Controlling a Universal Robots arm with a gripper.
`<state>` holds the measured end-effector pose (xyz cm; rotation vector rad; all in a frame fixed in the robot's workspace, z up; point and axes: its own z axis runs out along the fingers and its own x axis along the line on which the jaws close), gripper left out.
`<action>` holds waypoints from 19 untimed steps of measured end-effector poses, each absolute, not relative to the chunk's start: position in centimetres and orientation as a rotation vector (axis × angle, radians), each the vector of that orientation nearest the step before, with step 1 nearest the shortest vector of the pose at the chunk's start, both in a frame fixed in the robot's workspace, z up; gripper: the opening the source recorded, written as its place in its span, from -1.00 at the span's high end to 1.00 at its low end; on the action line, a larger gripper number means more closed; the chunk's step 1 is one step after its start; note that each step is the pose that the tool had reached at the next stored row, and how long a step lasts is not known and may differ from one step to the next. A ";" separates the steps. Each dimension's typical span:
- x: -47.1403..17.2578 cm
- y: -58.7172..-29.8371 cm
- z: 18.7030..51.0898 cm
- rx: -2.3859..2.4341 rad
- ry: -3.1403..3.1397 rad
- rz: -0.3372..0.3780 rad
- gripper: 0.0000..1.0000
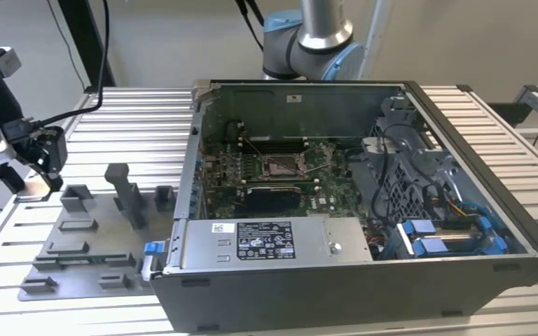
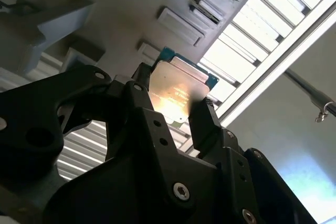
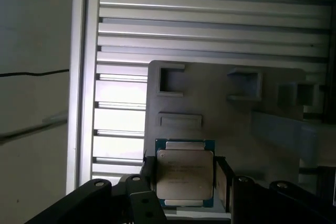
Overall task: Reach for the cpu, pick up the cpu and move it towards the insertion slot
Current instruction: 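Pick up the cpu and move it towards the insertion slot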
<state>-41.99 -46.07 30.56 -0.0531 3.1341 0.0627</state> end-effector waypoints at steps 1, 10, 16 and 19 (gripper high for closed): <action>-42.0 -46.1 30.7 -0.053 3.134 0.063 1.00; -42.0 -46.1 31.5 -0.053 3.134 0.063 1.00; -42.0 -46.1 32.1 -0.053 3.134 0.063 1.00; -42.0 -46.1 32.3 -0.053 3.134 0.063 1.00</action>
